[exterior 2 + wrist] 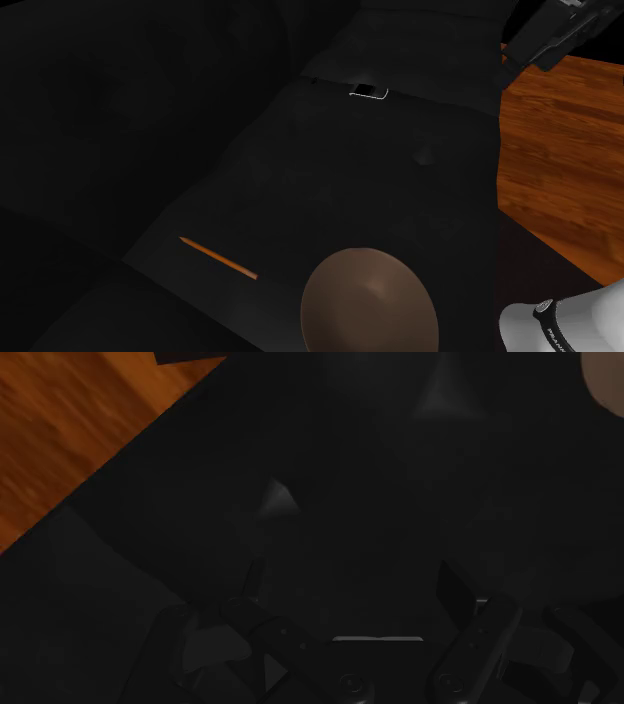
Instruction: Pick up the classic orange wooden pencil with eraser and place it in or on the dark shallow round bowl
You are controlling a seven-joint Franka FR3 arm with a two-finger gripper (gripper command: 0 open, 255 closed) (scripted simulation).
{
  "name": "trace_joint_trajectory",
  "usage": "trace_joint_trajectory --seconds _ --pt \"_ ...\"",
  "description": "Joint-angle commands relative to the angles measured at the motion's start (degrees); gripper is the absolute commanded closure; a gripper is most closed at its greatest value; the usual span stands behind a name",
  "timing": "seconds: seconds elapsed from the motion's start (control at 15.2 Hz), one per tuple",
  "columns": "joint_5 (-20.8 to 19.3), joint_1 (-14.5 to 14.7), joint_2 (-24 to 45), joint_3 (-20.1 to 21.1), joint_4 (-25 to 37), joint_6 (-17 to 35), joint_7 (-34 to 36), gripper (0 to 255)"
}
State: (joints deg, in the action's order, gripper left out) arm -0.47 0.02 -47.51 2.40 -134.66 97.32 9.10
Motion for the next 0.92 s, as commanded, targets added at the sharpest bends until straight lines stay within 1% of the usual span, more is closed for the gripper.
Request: trace_joint_trajectory --seconds 0.0,0.46,0.86 --pt "0.0 0.0 0.0 0.0 0.0 0.0 0.0 0" --pt "1.23 3.12 10.79 7.55 4.28 3.99 3.34 0" --pt "0.51 5.01 21.02 13.97 9.65 6.43 6.59 0"
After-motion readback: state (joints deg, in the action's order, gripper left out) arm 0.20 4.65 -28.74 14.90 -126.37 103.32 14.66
